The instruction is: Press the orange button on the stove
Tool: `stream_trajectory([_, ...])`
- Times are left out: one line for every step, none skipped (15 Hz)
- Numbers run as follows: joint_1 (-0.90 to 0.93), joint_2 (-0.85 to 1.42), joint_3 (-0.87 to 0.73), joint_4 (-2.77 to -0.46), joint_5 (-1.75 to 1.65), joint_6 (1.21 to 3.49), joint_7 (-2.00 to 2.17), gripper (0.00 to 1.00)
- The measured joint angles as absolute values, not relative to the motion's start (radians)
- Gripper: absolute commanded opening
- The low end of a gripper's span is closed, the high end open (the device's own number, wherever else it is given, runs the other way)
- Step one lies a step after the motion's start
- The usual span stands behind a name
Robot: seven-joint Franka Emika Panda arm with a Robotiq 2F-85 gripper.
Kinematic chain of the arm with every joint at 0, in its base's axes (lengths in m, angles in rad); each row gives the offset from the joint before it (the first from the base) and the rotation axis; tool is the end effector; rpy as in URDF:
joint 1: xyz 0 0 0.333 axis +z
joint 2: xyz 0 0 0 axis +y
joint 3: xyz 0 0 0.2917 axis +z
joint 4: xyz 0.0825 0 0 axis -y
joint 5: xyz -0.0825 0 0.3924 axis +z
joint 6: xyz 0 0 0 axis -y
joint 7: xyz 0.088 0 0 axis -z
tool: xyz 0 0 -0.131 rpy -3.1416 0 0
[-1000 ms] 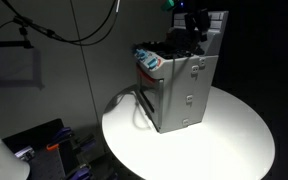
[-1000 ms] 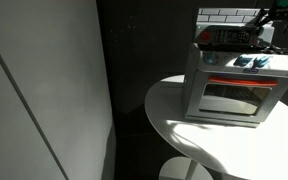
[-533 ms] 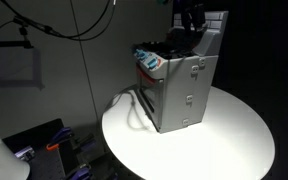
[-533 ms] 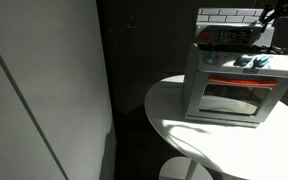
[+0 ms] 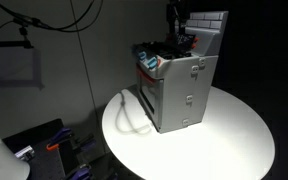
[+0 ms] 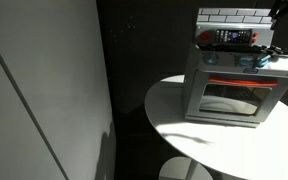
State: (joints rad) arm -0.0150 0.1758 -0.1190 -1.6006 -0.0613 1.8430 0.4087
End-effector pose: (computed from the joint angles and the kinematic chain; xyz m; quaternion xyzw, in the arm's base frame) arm 0.6237 -0.0861 0.4826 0.9643 -0.2595 0.0390 0.0351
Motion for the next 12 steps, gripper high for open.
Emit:
stream_trajectory([-0.015, 0.154, -0.117, -1.619, -0.057, 1.827, 0.394, 1.00])
stream_trajectory([-0.015, 0.131, -0.114, -1.639, -0.056, 1.807, 0.381, 1.00])
stream_trajectory([-0.015, 0.106, -0.110, -1.660, -0.055, 1.786, 0.367, 1.00])
stream_trajectory([-0.015, 0.080, -0.106, -1.681, -0.055, 1.761, 0.354, 1.00])
stream_trajectory([-0.015, 0.056, -0.103, -1.700, -0.055, 1.737, 0.343, 1.00])
stream_trajectory([-0.015, 0.032, -0.100, -1.718, -0.055, 1.710, 0.332, 1.00])
stream_trajectory([-0.015, 0.007, -0.096, -1.735, -0.055, 1.681, 0.320, 1.00])
stream_trajectory([-0.015, -0.018, -0.094, -1.751, -0.055, 1.653, 0.307, 1.00])
stream_trajectory([-0.015, -0.043, -0.091, -1.766, -0.055, 1.629, 0.295, 1.00])
stream_trajectory([-0.015, -0.066, -0.090, -1.781, -0.055, 1.608, 0.283, 1.00])
stream_trajectory([-0.015, -0.090, -0.088, -1.796, -0.055, 1.588, 0.269, 1.00])
stream_trajectory([-0.015, -0.113, -0.086, -1.810, -0.055, 1.570, 0.259, 1.00])
